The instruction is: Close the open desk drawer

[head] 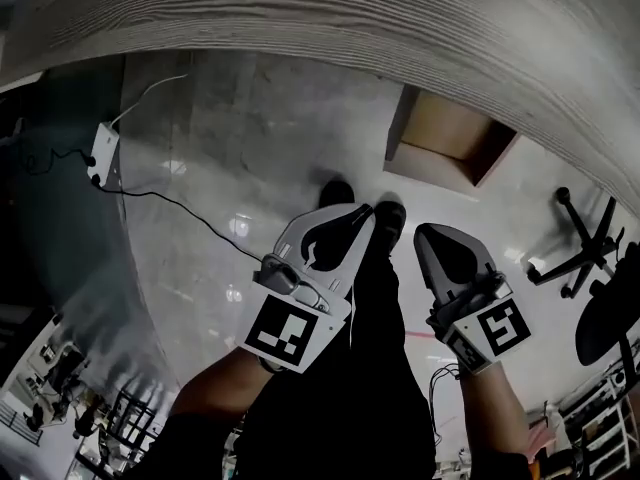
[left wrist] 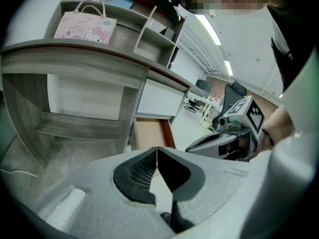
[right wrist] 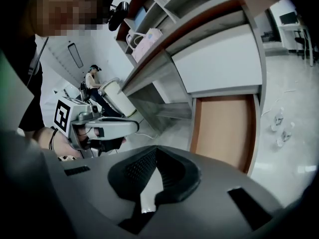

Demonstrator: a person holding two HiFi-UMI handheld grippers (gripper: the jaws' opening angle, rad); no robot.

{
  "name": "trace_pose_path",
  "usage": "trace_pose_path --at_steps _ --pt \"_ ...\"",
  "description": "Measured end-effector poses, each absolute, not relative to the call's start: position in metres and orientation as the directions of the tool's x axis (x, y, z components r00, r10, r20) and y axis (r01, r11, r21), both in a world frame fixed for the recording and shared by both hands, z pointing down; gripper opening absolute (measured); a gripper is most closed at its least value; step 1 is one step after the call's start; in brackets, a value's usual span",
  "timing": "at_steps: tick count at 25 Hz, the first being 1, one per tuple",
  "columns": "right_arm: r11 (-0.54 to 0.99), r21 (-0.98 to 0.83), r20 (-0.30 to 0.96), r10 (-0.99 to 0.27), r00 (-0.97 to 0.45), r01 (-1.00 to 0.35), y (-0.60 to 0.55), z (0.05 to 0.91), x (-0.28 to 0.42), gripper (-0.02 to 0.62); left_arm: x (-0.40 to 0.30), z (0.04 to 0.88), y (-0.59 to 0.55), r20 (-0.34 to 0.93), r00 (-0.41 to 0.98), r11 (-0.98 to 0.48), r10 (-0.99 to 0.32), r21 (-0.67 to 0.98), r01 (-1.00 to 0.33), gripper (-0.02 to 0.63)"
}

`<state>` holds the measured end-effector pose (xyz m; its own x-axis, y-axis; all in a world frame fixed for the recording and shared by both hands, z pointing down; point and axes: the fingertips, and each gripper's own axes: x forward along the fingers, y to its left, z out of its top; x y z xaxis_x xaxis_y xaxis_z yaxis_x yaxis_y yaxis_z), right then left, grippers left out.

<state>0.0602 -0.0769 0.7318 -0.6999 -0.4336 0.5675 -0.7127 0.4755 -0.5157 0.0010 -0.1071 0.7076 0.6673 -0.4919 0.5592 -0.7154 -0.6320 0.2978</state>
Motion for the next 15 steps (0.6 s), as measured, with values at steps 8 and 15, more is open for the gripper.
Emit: trace_pose_path --at_steps 8,15 --pt "0.595 -0.367 0.687 -0.344 -0.64 -0.715 -0.087 0.804 0.067 0.015 0.001 0.757 -0.118 0.594 0.649 -0.624 -0.475 0.293 -0.725 0.009" --pt "0.659 -0.301 0.758 -0.273 -0.592 -0.689 -0.096 0.84 0.072 0.04 0.0 0.784 -0.122 0.61 0.658 -0.654 -0.441 0.284 -0.701 0.009"
